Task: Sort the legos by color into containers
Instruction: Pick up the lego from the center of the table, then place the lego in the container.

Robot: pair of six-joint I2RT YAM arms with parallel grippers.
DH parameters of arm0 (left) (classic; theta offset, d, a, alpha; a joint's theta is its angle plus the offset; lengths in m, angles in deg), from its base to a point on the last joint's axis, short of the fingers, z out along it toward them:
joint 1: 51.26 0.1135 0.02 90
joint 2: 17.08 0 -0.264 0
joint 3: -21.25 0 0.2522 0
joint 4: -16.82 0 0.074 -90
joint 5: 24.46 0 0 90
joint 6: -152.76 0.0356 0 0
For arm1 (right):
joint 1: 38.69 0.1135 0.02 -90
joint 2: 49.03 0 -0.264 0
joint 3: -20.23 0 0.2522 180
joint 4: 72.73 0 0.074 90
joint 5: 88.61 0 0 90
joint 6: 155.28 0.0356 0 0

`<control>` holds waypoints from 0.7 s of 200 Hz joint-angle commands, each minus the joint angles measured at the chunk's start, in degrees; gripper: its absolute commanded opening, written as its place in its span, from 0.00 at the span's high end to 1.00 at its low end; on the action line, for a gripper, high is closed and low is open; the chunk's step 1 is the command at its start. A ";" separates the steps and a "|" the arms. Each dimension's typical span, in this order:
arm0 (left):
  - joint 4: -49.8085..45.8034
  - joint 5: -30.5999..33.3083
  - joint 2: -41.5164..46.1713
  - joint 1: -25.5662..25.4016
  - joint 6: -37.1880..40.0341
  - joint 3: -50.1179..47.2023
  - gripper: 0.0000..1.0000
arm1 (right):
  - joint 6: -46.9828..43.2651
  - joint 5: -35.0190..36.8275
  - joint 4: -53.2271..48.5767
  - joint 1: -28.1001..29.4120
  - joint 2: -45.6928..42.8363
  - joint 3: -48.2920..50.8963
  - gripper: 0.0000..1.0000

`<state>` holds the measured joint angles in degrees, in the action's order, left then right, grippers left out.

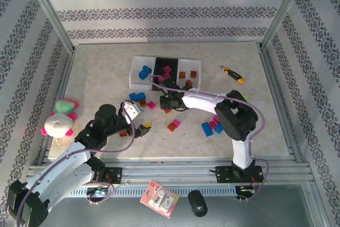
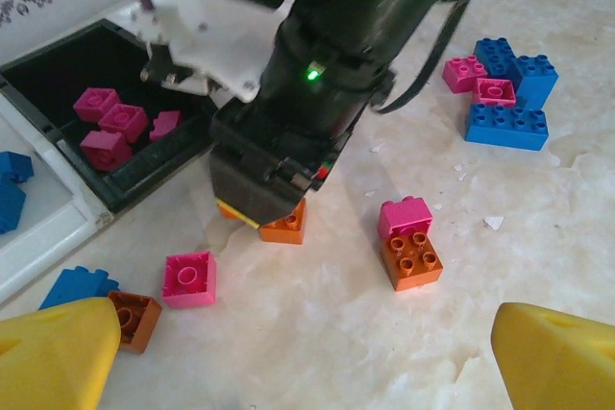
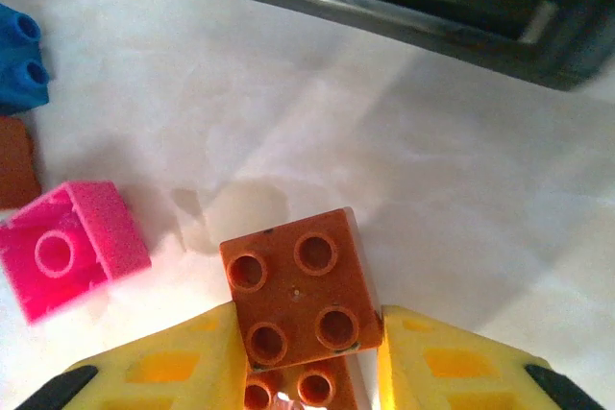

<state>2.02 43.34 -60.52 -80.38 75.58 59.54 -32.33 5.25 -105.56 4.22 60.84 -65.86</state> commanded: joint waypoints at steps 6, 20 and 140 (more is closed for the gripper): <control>8.60 -0.76 -3.85 0.53 -3.83 -0.32 0.01 | 1.16 4.18 -0.45 -0.83 -7.49 3.06 0.65; 11.31 -1.09 -5.59 0.44 -4.44 -0.31 0.01 | 0.61 4.79 0.15 -2.13 -10.11 4.07 0.65; 14.94 -1.49 -9.65 0.27 -4.57 0.58 0.01 | -5.81 5.64 1.53 -13.85 -10.20 -1.76 0.65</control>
<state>12.84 43.26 -68.94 -80.38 72.21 59.50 -35.61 8.35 -105.49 -6.62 49.78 -63.77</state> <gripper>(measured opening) 0.993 0.355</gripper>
